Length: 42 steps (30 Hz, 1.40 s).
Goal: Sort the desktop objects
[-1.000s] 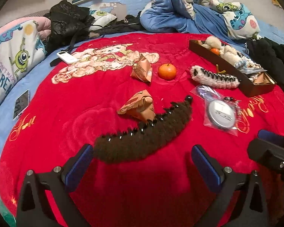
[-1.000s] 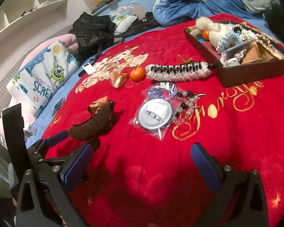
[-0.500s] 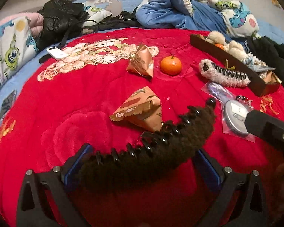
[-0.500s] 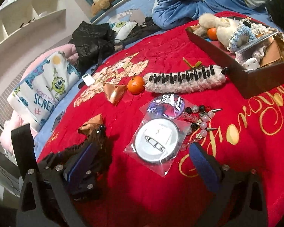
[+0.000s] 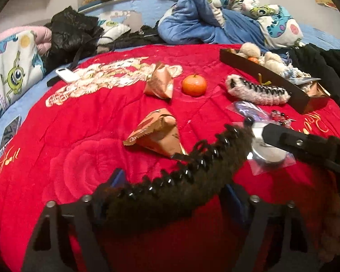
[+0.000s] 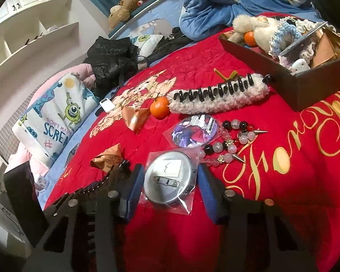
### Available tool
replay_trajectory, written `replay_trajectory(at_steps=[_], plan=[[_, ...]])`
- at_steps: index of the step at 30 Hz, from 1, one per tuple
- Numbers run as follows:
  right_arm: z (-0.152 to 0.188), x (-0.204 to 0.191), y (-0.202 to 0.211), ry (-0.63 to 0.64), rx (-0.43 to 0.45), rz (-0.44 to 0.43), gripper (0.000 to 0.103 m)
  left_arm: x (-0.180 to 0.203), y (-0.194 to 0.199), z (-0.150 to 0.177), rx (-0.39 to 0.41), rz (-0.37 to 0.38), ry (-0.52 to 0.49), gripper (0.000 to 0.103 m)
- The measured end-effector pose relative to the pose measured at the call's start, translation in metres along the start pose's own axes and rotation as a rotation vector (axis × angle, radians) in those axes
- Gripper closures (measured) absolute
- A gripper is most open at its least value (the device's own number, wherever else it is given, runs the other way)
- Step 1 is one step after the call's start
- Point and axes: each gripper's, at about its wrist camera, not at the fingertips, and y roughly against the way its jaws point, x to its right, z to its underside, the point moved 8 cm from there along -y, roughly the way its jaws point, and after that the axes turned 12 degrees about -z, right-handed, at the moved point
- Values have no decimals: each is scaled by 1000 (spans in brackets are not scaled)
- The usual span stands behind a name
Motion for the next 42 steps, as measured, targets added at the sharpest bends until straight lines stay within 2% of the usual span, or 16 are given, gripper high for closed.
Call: replay_trajectory(at_steps=[5,7,12,14,20,24,27,31,39,42], plan=[[6,-7,-3,19,-23,-50,71,3,9,0,39,34,-4,57],[8,-9,-6,13,-38,-77,81,7,11,0,50,63,-15,72],[10,-10,-7,-7,-45,-141,85,14,20,-1,102,46,-47,83],[11,-14,-7,-10,-52,-191,87,13,23,-2,113,41,-39,92],[17,-35,-9,47,-80,-285,88,9,26,0,121,42,-20,93],[23,-34,-18,36,-125,-275,86,7,25,0,113,50,-8,92],[23,-31,-21,29,-134,-261,87,2,20,1,90,44,19,82],[25,-31,-21,33,-133,-257,88,-1,19,1,86,64,44,81],[24,-28,-20,17,-132,-278,88,4,33,-2,147,110,31,81],[23,-28,-19,13,-129,-286,88,5,40,-4,170,125,23,73]])
